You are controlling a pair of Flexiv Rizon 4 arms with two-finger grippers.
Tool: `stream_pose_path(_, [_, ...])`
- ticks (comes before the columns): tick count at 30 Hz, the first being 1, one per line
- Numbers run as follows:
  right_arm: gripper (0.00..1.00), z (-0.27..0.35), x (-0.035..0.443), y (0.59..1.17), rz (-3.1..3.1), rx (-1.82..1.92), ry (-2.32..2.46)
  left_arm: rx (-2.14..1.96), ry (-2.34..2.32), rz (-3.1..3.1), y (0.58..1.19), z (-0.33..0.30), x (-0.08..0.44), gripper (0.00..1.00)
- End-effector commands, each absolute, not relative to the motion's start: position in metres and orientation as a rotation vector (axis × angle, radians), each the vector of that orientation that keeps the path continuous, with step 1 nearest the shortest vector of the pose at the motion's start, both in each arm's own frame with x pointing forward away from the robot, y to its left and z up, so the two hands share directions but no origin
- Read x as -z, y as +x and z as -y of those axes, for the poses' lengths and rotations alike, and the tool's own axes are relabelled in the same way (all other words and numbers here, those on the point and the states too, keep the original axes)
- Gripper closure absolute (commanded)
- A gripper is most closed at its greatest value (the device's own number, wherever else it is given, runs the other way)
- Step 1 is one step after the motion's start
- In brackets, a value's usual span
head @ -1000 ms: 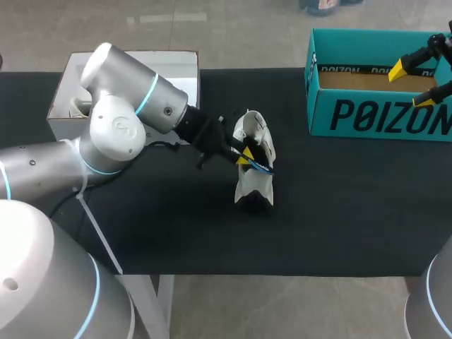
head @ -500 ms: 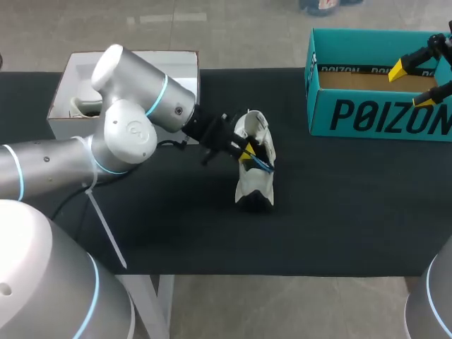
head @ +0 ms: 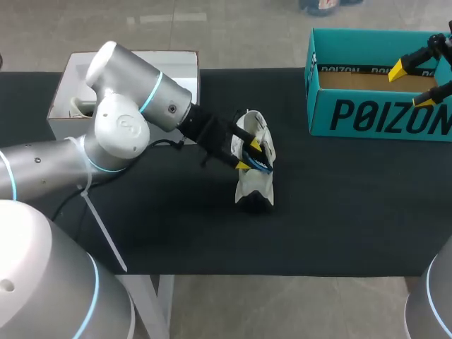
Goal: Take the shoe out of the shoebox, open the shoe tongue, remove and reinsert the insole, then place the shoe into the shoebox
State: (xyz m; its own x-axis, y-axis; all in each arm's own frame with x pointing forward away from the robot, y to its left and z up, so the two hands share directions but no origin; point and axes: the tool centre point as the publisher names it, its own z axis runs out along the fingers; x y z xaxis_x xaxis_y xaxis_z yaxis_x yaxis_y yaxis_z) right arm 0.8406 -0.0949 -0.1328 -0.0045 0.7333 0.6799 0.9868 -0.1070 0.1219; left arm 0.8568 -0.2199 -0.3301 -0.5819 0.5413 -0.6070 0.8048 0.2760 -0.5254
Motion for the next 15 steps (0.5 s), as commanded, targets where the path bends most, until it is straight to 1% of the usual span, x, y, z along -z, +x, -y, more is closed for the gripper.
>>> stream_pose_path(1, [0.0,0.095,0.133,0.84,1.775,0.868,-1.888,1.211,1.244,-2.242,0.854,0.221,0.333,1.0])
stream_pose_path(15, [0.0,0.095,0.133,0.84,1.775,0.868,-1.888,1.079,1.191,-2.326,0.882,0.228,0.361,1.0])
